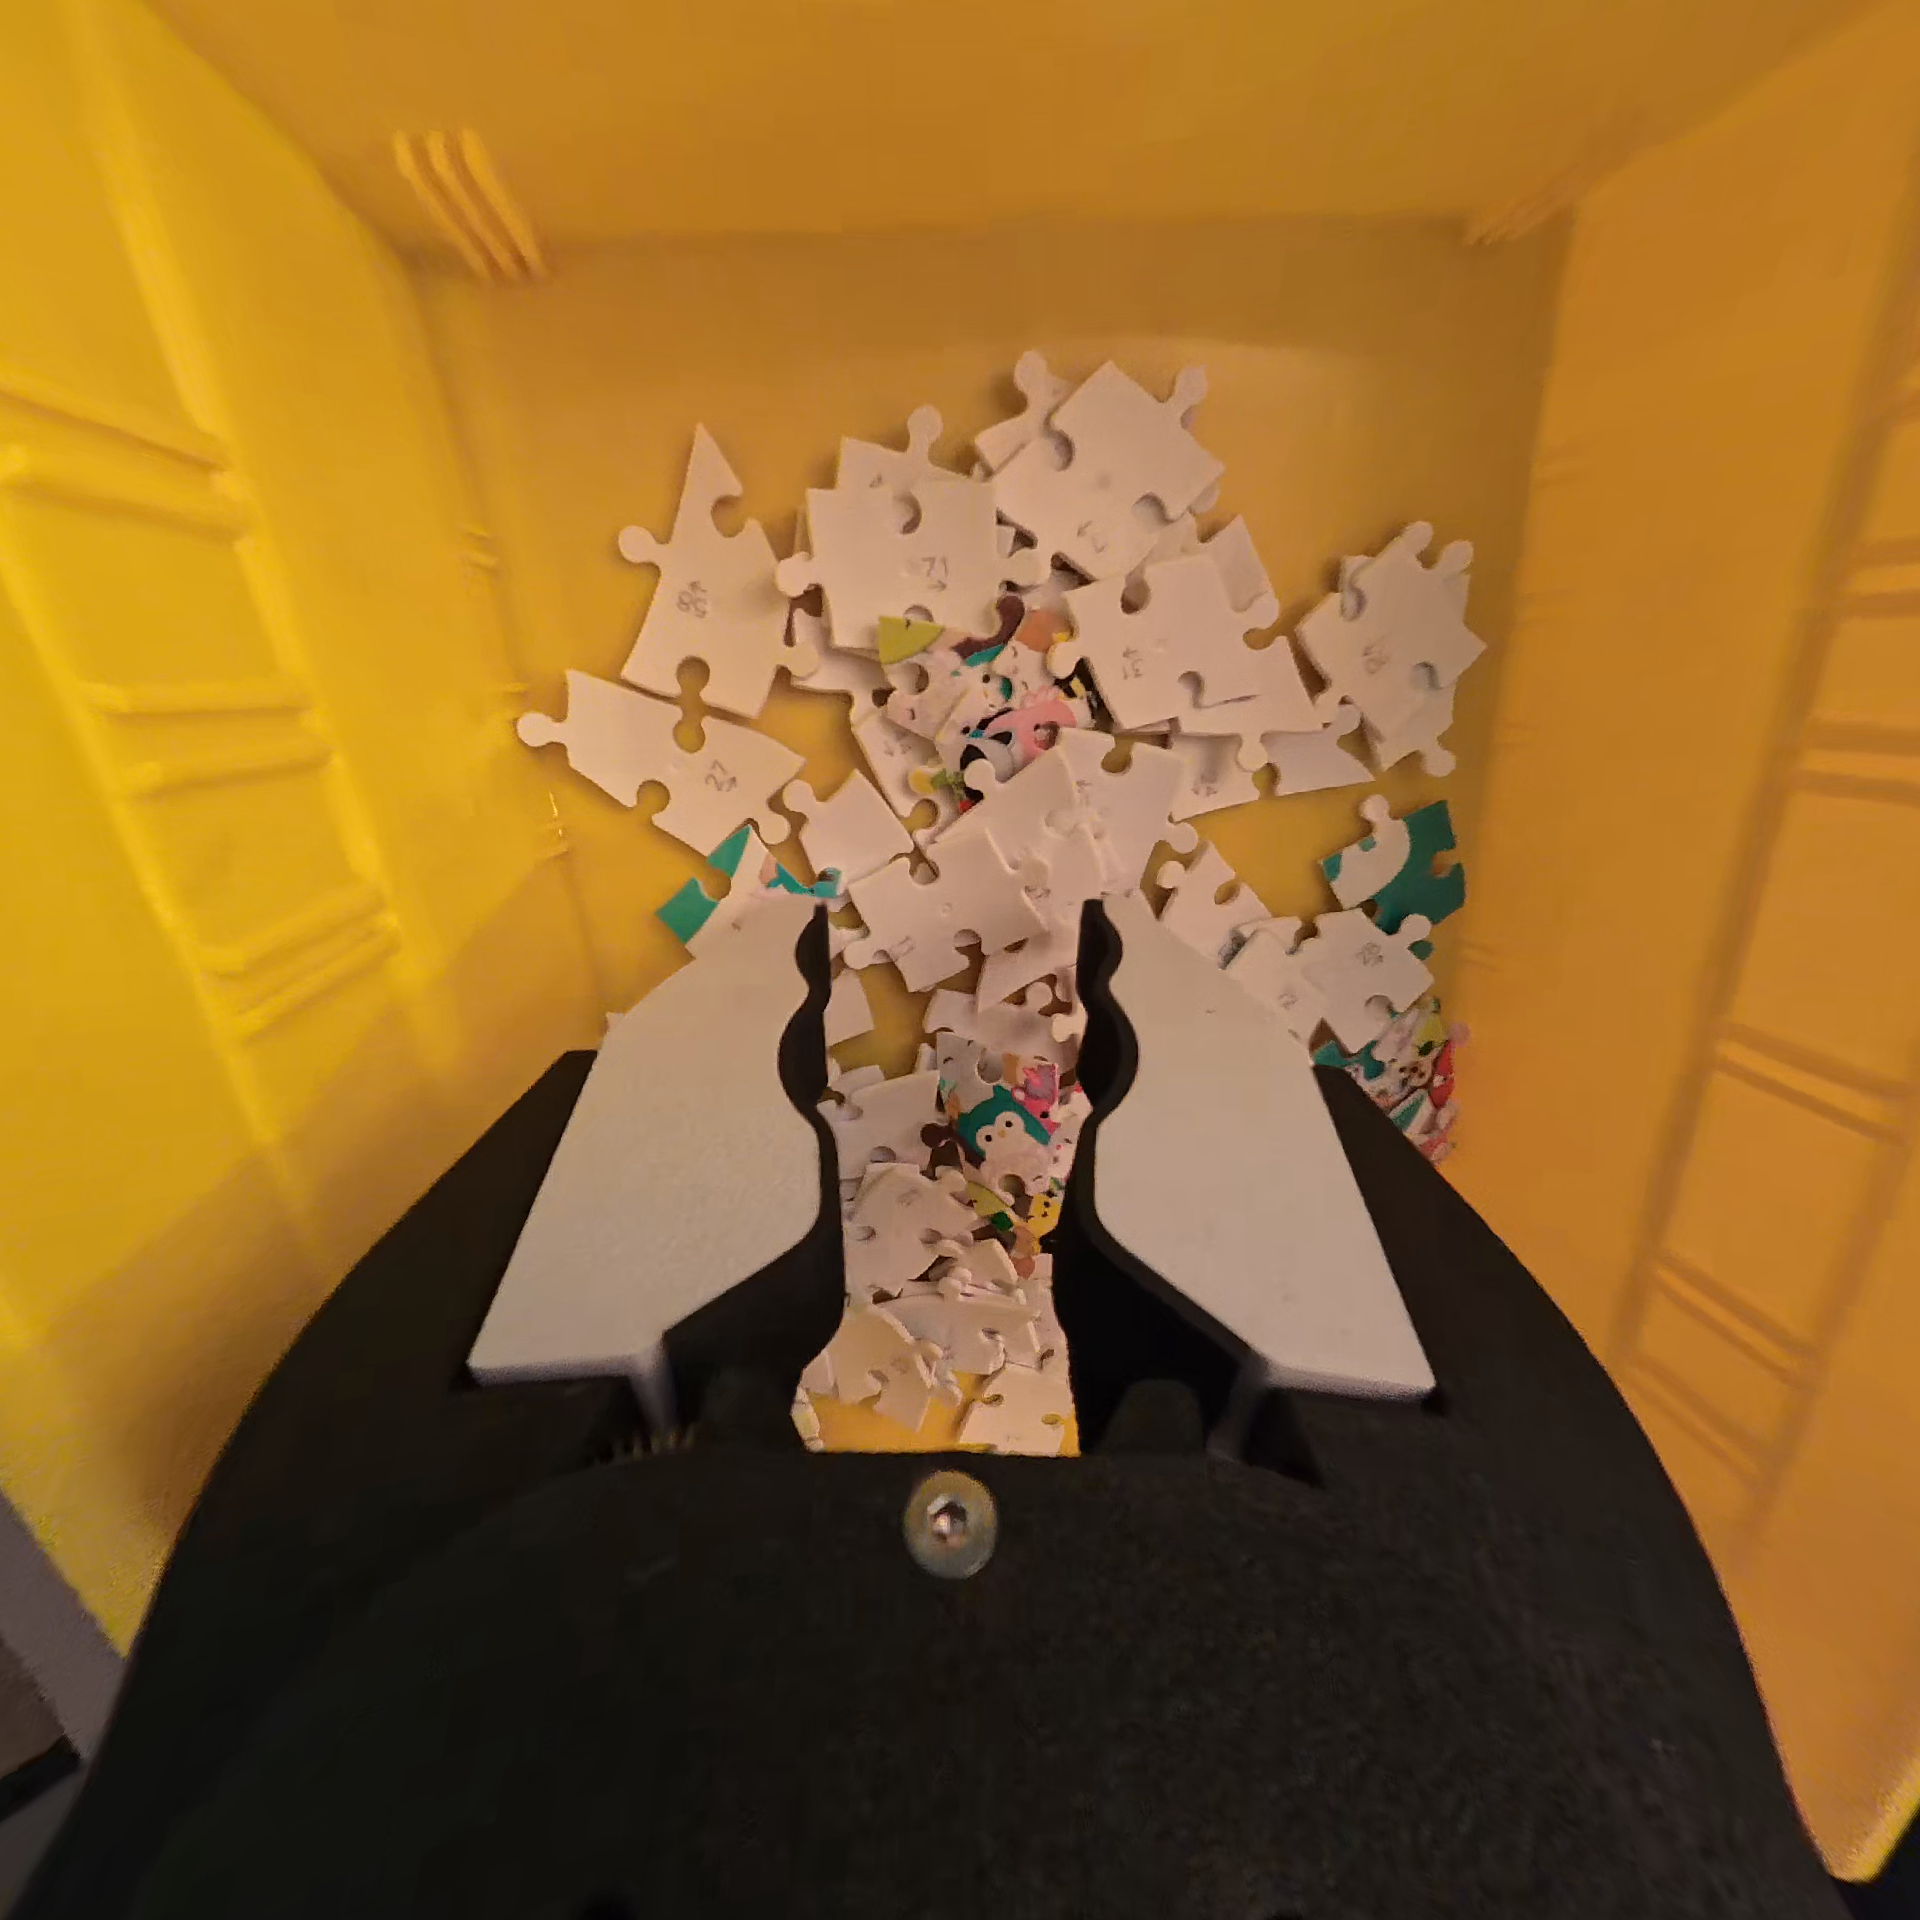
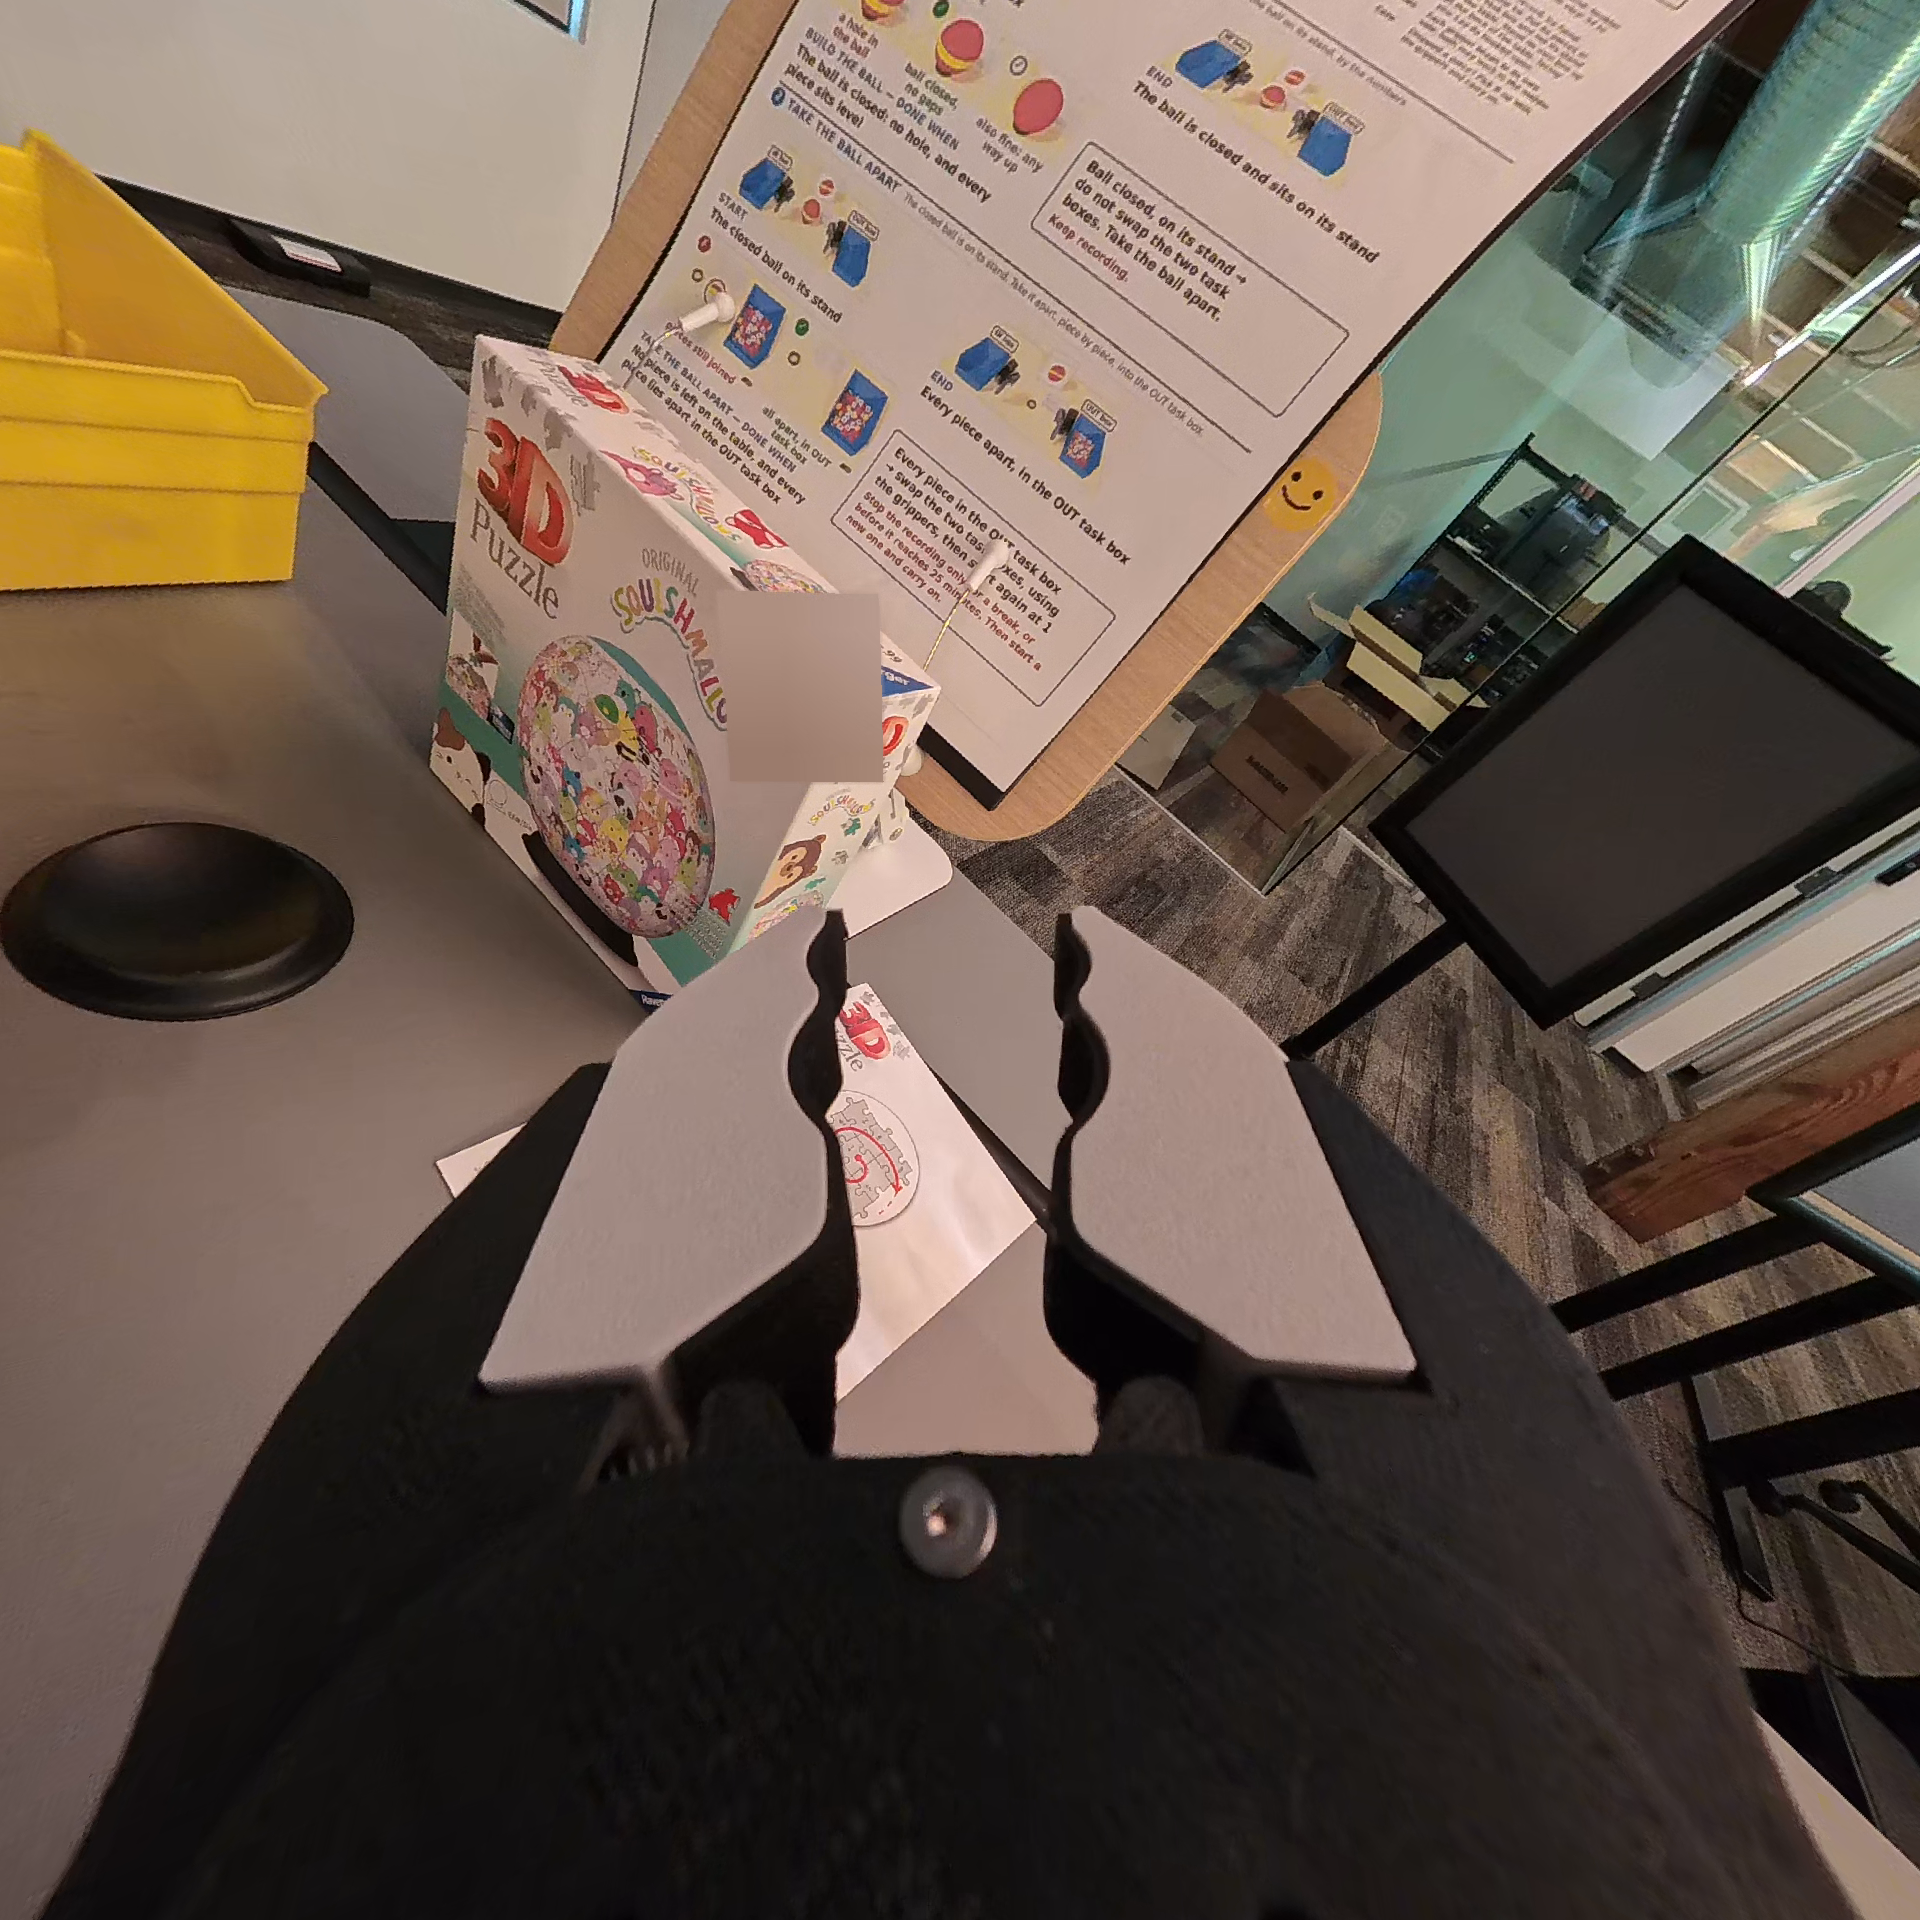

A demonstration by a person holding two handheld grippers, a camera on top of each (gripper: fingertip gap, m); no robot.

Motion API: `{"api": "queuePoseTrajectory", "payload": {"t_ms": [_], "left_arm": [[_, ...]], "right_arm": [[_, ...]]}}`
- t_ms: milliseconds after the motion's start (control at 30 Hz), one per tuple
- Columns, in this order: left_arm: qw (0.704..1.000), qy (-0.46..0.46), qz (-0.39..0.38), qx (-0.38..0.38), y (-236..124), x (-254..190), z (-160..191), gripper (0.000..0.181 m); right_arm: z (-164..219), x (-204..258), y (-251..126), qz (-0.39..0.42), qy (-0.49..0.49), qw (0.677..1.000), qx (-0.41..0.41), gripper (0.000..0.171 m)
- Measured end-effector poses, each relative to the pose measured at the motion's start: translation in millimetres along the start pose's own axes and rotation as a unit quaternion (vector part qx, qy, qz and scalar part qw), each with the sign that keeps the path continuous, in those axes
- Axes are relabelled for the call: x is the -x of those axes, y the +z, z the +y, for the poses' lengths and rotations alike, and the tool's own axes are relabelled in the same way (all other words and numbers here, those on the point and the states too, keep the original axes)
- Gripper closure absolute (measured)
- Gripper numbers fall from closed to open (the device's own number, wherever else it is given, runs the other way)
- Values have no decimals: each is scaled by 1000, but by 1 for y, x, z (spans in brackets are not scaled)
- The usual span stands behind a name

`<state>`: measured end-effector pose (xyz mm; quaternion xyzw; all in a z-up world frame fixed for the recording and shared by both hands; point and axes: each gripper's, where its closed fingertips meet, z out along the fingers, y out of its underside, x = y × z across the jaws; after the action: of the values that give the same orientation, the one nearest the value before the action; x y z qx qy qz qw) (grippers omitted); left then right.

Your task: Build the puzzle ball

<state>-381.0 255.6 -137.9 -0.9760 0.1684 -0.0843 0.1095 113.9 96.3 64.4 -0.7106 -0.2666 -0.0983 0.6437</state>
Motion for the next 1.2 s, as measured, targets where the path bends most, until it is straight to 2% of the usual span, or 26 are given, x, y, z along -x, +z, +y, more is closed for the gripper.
{"api": "queuePoseTrajectory", "payload": {"t_ms": [367,567,667,767,800,867,967,1100,1200], "left_arm": [[998,55,-28,4,5,3,-2,139],[998,56,-26,2,4,6,0,163],[999,50,-14,-2,1,7,0,164],[998,53,-11,-10,-3,10,-1,175],[998,64,-12,-13,-5,11,-1,172],[995,98,-13,-17,-8,10,-1,153],[987,158,-27,-18,-8,9,-1,133],[976,205,-77,11,-1,16,5,134],[975,211,-69,9,5,12,4,132]], "right_arm": [[0,0,0,-1,-2,1000,1,132],[-1,-1,-1,0,0,1000,-1,132],[0,-1,-1,1,-1,1000,0,132],[0,-1,-1,-1,-1,1000,0,132],[-1,0,-1,-1,-1,1000,-1,132],[0,0,0,-2,-2,1000,0,132],[-1,1,0,-3,-1,1000,0,132],[-1,1,-1,-3,-3,1000,0,132],[-1,1,-1,-3,-3,1000,0,132]]}}
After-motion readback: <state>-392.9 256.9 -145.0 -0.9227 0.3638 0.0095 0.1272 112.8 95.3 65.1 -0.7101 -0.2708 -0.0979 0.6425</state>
